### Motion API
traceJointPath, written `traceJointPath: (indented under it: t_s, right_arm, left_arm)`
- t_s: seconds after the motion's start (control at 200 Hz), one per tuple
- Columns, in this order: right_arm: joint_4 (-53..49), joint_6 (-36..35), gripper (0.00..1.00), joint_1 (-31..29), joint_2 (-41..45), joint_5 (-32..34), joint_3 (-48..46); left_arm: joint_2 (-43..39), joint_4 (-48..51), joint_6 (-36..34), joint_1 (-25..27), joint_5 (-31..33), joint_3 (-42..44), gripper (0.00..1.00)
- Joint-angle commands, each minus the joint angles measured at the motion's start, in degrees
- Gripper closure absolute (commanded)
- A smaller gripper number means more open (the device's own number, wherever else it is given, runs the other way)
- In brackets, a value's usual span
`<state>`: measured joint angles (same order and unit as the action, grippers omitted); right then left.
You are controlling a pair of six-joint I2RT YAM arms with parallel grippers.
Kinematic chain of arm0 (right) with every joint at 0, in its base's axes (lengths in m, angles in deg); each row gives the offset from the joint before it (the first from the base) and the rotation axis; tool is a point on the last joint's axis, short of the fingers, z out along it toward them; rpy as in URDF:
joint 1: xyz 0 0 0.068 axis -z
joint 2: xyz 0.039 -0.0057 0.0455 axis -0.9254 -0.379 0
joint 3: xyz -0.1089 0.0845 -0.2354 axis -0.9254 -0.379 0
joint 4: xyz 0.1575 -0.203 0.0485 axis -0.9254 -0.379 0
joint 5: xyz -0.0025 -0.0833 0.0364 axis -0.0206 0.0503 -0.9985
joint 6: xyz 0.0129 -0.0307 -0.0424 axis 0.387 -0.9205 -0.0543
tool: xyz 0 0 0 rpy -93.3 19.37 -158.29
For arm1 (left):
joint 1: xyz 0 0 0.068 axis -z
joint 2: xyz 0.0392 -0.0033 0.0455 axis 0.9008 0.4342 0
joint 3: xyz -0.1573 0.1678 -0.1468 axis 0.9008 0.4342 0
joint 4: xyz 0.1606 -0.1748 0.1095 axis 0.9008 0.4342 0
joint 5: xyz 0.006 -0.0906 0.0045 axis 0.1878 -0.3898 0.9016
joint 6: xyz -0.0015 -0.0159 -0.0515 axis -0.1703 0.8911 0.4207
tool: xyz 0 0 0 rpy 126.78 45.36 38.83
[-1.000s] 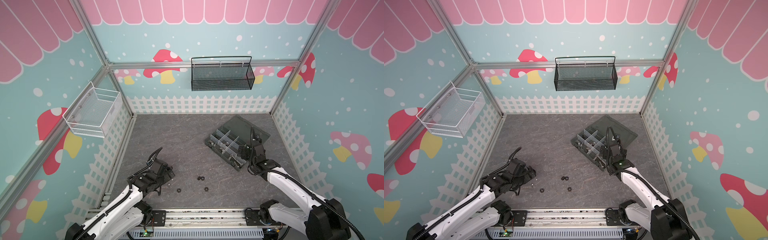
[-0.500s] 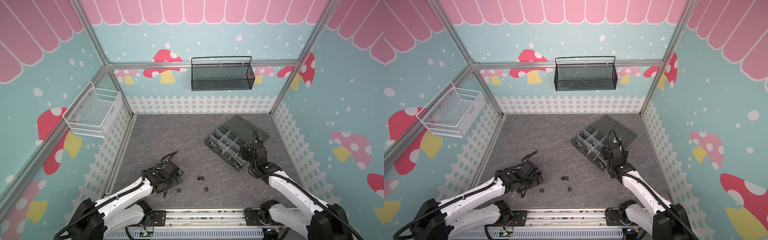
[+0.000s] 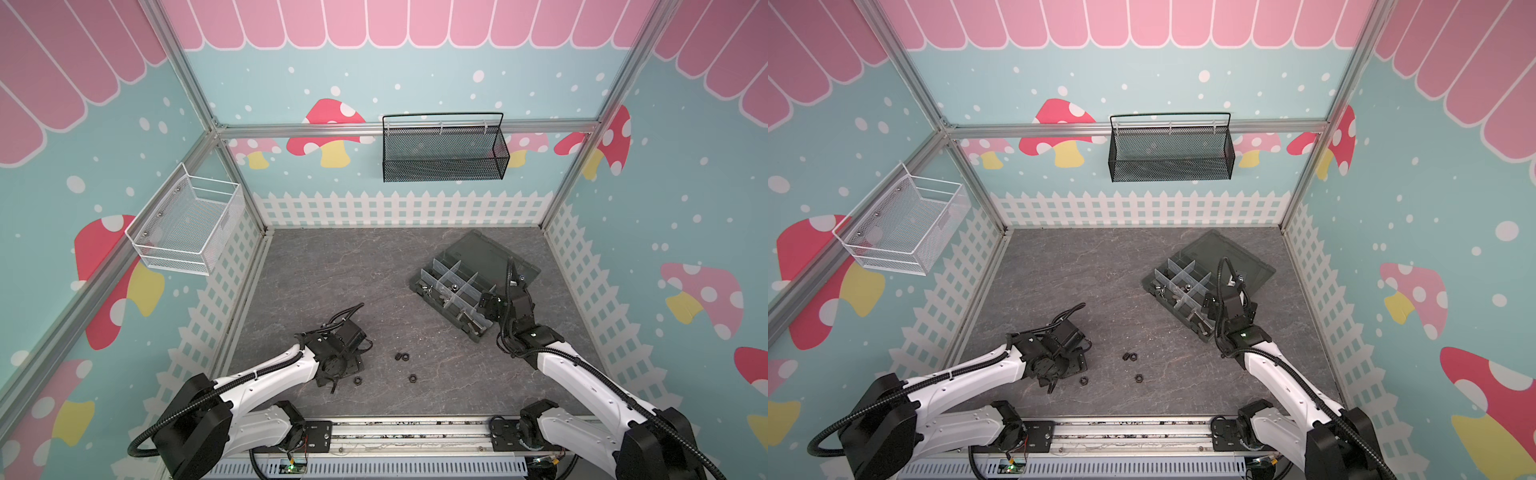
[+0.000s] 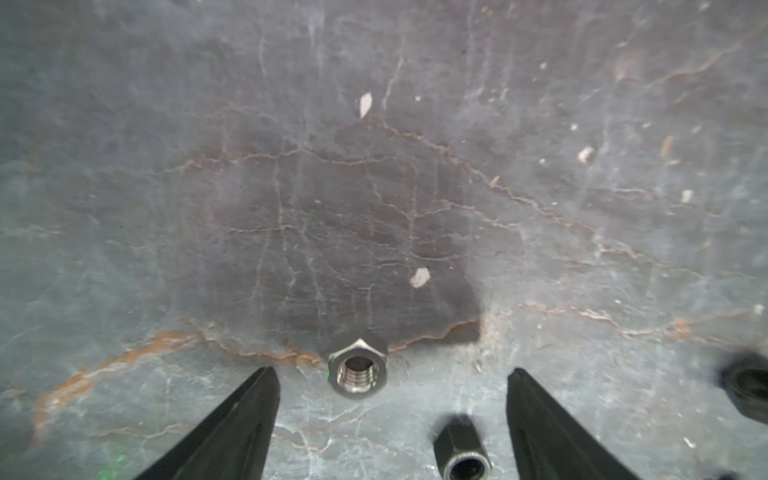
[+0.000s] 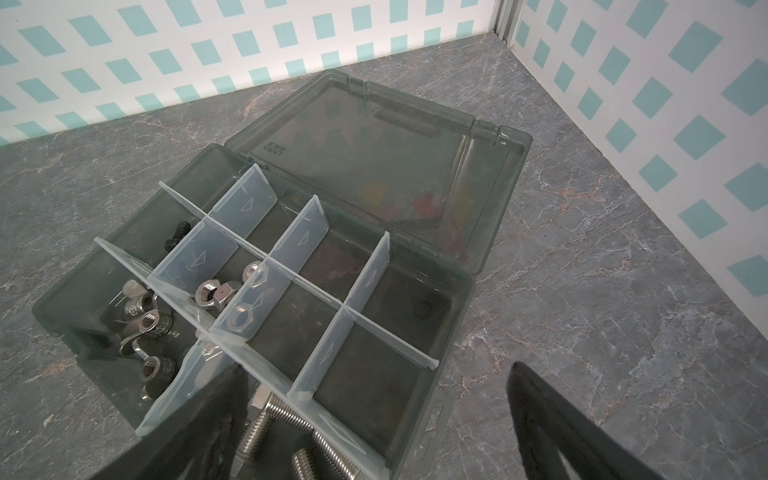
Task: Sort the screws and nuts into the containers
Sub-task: 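Lift the right gripper away from the box while the left lowers toward a nut, then close the left gripper on a silver hex nut and lift it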
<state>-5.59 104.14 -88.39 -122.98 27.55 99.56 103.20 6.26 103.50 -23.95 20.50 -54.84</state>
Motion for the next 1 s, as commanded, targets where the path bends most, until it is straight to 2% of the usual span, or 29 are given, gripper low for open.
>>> traceJointPath:
  t_s: [0.0, 0.44, 0.51, 0.8, 0.865, 0.996]
  right_arm:
    - [-0.4, 1.3, 0.02, 0.1, -0.2, 1.1, -0.1]
    - [-1.2, 1.5, 0.02, 0.1, -1.8, 1.3, 0.5]
    - [-1.3, 1.6, 0.02, 0.1, -2.1, 1.1, 0.7]
    - [-1.9, 2.2, 0.02, 0.1, -2.9, 1.1, 1.3]
    - [-2.1, 2.3, 0.02, 0.1, -3.0, 1.1, 1.5]
    - [-2.4, 2.5, 0.02, 0.1, -2.7, 1.4, 1.6]
  left_arm:
    - [1.5, 0.0, -0.4, 0.2, -0.1, -1.0, 0.22]
    - [3.7, 1.2, -1.8, -3.5, 0.5, -1.0, 0.51]
    - [3.6, 1.3, -2.1, -4.1, 0.2, -0.9, 0.59]
    - [3.3, 1.4, -2.1, -4.4, -1.1, 0.1, 0.6]
    - [3.1, 1.5, -1.8, -4.4, -1.6, 0.3, 0.63]
    - [2.8, 1.4, -1.6, -4.3, -2.4, 0.4, 0.62]
